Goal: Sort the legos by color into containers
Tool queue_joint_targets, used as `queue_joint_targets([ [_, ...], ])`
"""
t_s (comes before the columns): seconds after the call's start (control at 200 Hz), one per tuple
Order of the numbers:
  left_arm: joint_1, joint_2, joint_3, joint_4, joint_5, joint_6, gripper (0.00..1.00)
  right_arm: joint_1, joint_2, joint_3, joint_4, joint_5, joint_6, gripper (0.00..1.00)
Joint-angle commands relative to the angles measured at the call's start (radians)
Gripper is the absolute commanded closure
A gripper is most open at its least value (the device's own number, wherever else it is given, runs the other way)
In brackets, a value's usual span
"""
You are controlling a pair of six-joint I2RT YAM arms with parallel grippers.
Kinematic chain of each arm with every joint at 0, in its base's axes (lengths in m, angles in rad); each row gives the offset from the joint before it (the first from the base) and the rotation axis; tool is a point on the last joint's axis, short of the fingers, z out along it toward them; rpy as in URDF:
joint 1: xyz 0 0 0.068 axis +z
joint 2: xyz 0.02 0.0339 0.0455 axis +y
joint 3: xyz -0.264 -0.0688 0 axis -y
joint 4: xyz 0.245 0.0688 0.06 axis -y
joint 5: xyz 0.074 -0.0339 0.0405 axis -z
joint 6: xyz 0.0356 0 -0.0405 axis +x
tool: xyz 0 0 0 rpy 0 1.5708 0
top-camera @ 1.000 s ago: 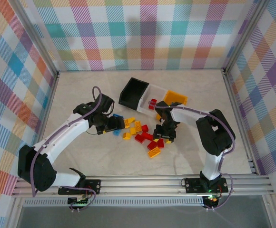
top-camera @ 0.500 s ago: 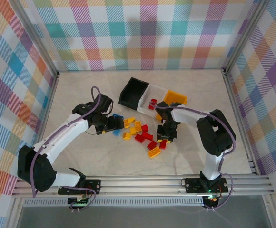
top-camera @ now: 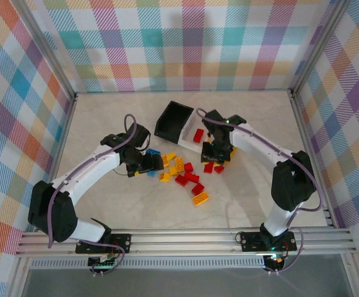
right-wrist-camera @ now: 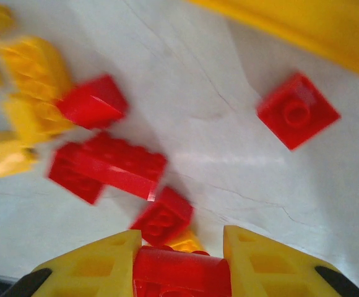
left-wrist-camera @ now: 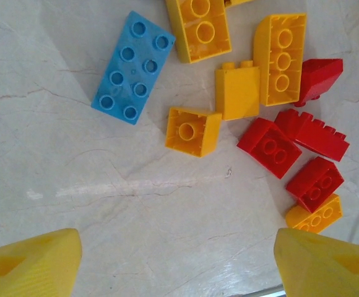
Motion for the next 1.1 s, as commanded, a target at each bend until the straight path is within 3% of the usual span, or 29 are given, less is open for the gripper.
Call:
queue_joint_targets([
  [0.0,0.01,0.008,-0.023,0.012,0.033,0.024,0.18,-0.039,0.092,0.17,-0.048,0.003,-0.049,0.7],
  [0.315,0.01,-0.015,-0.032,-0.045,0.029,0.035,0.17,-0.112,0.499,0.682,-0.097,-0.007,-0.11,0.7],
  [0.56,0.01,-0.008,-0.031,-0.088,-0.014,0.058,0.14,-0.119,0.67,0.871,-0.132,-0.026,-0.116,0.67],
  [0.865,0.071,0.169,0.037,-0.038,-0.015,0.182,0.18,-0.12,0.578,0.854,-0.171,-0.013,-0.139,0.49],
  [1.095,0.086,0.339,0.142,-0.015,-0.033,0.267,0.24,-0.12,0.328,0.621,-0.145,-0.015,-0.149,0.44],
])
